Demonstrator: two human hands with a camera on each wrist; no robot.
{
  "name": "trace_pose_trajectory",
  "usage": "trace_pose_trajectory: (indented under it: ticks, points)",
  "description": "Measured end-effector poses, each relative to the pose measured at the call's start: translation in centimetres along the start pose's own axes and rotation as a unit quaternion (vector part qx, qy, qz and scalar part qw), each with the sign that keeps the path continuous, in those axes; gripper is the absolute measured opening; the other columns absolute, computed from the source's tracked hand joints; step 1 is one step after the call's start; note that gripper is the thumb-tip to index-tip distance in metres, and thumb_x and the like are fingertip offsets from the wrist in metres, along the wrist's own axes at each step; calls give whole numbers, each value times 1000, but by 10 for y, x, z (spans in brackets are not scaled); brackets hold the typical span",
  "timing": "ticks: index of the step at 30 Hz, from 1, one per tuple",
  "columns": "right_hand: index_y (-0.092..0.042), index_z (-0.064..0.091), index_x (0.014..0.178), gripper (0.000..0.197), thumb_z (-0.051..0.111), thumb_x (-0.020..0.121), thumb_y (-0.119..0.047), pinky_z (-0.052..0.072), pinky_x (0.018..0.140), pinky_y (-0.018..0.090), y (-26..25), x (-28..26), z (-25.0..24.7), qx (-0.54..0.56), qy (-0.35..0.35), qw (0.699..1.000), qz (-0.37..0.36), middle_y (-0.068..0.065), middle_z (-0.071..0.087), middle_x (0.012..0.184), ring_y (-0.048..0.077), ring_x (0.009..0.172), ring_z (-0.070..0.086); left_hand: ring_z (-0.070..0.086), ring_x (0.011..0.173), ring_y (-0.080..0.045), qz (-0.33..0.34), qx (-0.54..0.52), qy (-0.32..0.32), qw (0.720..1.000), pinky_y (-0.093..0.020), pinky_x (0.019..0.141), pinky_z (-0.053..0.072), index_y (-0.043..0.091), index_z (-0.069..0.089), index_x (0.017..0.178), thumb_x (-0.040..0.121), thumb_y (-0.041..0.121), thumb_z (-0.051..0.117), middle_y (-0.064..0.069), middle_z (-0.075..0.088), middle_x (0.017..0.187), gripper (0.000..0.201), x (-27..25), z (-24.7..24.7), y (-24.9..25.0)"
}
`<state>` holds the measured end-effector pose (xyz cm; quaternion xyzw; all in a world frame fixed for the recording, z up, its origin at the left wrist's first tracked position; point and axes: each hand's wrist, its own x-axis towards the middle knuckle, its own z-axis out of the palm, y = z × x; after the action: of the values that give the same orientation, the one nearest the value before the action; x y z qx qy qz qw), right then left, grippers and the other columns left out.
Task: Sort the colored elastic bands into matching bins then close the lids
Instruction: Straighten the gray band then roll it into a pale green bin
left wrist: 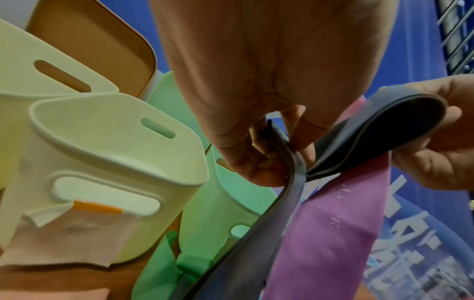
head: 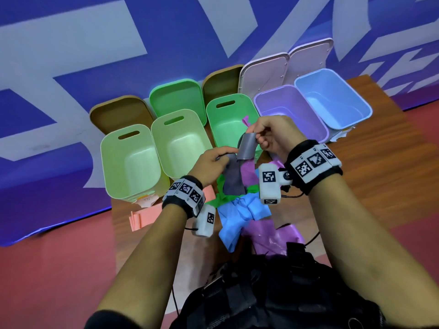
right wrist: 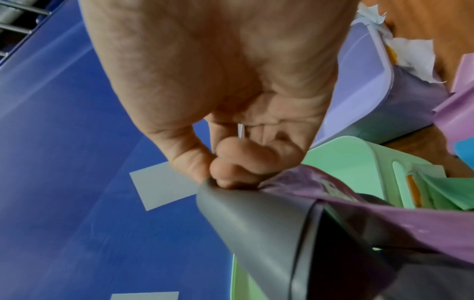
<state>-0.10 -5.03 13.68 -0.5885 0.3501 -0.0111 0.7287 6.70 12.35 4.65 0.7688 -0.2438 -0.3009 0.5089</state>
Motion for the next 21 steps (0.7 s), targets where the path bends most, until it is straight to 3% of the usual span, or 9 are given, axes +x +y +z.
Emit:
trace_pose_trajectory:
  ticks: [3, 6, 9, 11, 15, 17, 19, 21]
  points:
    - [2, 70, 77, 20, 50, 78, 2, 36, 39, 16, 2, -10, 0, 18, 0, 1000, -4, 3, 51, 49, 9, 41, 39, 61, 107, -22, -11, 8, -21, 1000, -34, 95, 49, 22, 67, 120, 93, 3, 45, -7, 67, 122, 40, 2, 5, -1]
    - [4, 71, 85, 23, 49, 82, 1, 37, 41, 15, 8, -21, 2, 26, -8, 1000, -15, 0, 52, 48, 8, 43, 40, 62, 107, -23, -14, -14, -37, 999, -36, 96, 48, 15, 66, 124, 86, 12, 46, -7, 68, 119, 43, 0, 9, 2]
    - [1, 74, 86, 25, 49, 82, -1, 39, 44, 15, 13, -29, 5, 31, -14, 999, -28, 0, 52, 51, 9, 46, 41, 62, 101, -21, -25, -35, -55, 998, -37, 96, 49, 10, 66, 122, 93, -1, 43, -7, 68, 110, 39, -5, 10, 1]
    - [-1, 76, 83, 25, 51, 81, -2, 39, 45, 15, 15, -34, 7, 41, -14, 999, -32, 2, 52, 53, 10, 47, 41, 60, 95, -21, -32, -54, -53, 997, -36, 92, 47, 9, 69, 116, 94, -1, 43, -9, 68, 104, 35, -8, 9, -3]
    - [-1, 75, 85, 26, 49, 81, -2, 41, 45, 14, 17, -41, 13, 68, -6, 997, -37, 1, 56, 54, 9, 47, 43, 60, 83, -16, -50, -96, -36, 993, -31, 86, 45, 17, 74, 93, 99, 14, 50, -3, 71, 88, 25, -19, 6, 1]
    - [-1, 75, 84, 27, 48, 81, -1, 41, 44, 14, 19, -44, 16, 80, -7, 996, -44, 2, 57, 55, 9, 47, 43, 58, 65, -7, -58, -105, -43, 992, -20, 73, 46, 18, 71, 79, 103, 27, 50, 6, 68, 67, 33, -26, 4, 10]
    - [-1, 75, 84, 27, 48, 81, -1, 42, 44, 14, 21, -46, 18, 83, -10, 996, -45, 2, 57, 56, 8, 46, 43, 48, 45, 1, -65, -95, -41, 993, -11, 55, 38, 20, 63, 69, 104, 36, 46, 13, 56, 47, 42, -31, 4, 16]
    - [0, 75, 86, 27, 48, 82, -1, 43, 46, 14, 23, -48, 21, 87, -17, 995, -46, 3, 56, 57, 9, 47, 43, 48, 48, -3, -67, -76, -38, 994, -19, 60, 39, 21, 65, 69, 101, 51, 43, 11, 58, 51, 49, -32, 3, 17]
